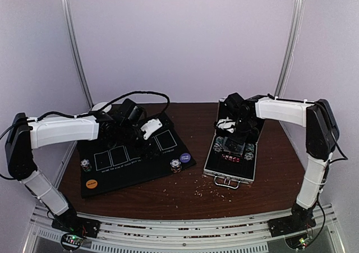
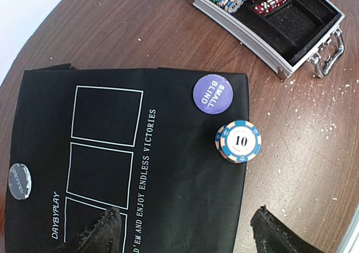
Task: Distribute texas hold em gaming equipment
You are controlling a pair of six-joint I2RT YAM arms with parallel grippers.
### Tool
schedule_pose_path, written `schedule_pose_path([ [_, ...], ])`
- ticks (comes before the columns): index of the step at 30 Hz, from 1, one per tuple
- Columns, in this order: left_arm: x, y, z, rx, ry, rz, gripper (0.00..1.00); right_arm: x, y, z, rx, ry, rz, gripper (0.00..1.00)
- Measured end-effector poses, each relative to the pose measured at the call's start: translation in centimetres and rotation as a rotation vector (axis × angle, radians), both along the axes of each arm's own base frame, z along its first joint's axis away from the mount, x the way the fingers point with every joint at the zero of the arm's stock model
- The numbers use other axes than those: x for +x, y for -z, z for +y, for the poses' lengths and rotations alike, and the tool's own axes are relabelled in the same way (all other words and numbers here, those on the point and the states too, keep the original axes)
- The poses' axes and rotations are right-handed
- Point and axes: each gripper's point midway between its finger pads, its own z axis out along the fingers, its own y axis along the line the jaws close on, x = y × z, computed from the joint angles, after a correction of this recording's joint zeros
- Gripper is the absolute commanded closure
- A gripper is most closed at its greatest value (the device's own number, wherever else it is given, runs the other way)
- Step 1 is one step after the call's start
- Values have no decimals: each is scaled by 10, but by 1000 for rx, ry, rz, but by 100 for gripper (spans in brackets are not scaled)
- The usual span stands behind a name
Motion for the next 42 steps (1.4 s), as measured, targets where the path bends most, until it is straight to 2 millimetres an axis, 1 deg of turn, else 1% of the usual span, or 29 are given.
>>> schedule_pose_path([
  [4,-1,2,1,5,7,0,16,2,23,-9,-66,4,37,1],
  [8,-1,2,1,6,9,-2,16,3,33,-14,-105,1,50,6],
  [11,-1,2,1,6,9,-2,16,0,42,-16,-119,1,76,11],
  [19,0,2,2,7,8,-4,16,-8,44,-11,-89,1,101,18],
  [20,1,2,2,7,8,-3,16,-10,44,-10,-80,-1,106,20],
  [23,1,2,2,7,7,-3,16,-16,45,-8,-69,-6,124,29],
  [26,1,2,2,7,7,-3,16,-20,47,-7,-58,-4,140,27],
  [32,1,2,2,6,7,-4,16,-16,49,-8,-56,21,144,22],
  [35,1,2,2,5,7,-5,16,-15,50,-8,-51,31,146,22],
  [37,1,2,2,5,8,-6,16,-15,50,-8,-45,36,149,29],
  [40,1,3,2,6,8,-5,16,-16,51,-6,-23,41,163,45],
  [41,1,3,2,7,8,-5,16,-17,52,-5,-19,38,168,49],
  [42,1,3,2,7,8,-5,16,-17,51,-6,-20,44,165,50],
])
